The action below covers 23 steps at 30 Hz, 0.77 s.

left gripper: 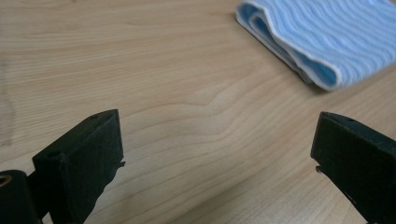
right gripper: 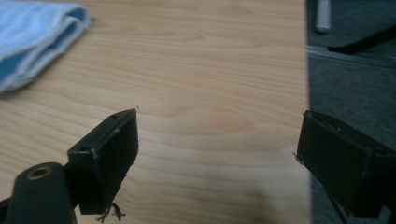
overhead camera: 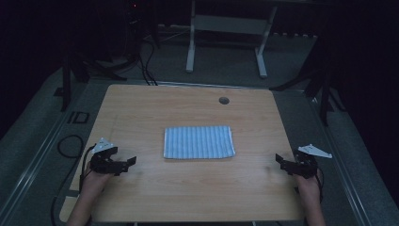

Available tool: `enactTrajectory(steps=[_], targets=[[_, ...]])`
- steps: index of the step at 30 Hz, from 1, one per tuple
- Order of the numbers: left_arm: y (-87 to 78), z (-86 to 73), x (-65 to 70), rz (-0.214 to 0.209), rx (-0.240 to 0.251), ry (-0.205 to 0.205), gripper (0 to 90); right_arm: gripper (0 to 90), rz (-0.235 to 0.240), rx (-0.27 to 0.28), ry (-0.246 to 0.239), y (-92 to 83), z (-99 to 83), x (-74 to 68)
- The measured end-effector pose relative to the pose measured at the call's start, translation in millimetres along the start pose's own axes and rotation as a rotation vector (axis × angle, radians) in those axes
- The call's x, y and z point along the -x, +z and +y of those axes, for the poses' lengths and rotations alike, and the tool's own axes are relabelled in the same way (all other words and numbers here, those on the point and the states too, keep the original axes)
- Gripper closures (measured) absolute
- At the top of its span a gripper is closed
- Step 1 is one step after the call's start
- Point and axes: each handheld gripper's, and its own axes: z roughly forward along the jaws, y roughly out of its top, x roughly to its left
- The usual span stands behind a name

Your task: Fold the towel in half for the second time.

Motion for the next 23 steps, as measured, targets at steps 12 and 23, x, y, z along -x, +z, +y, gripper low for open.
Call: enactTrajectory(steps=[12, 23], targets=[[-11.8, -5.3, -6.7, 0.084, 0.06, -0.043, 2.3, 12.2, -0.01, 0.011, -0.002, 0.6, -5.7, 1.4], [-10.1, -7.3, -7.0, 0.106, 0.056, -0.038, 2.3, 12.3, -0.015, 0.009, -0.023, 1.1, -5.2, -0.4]])
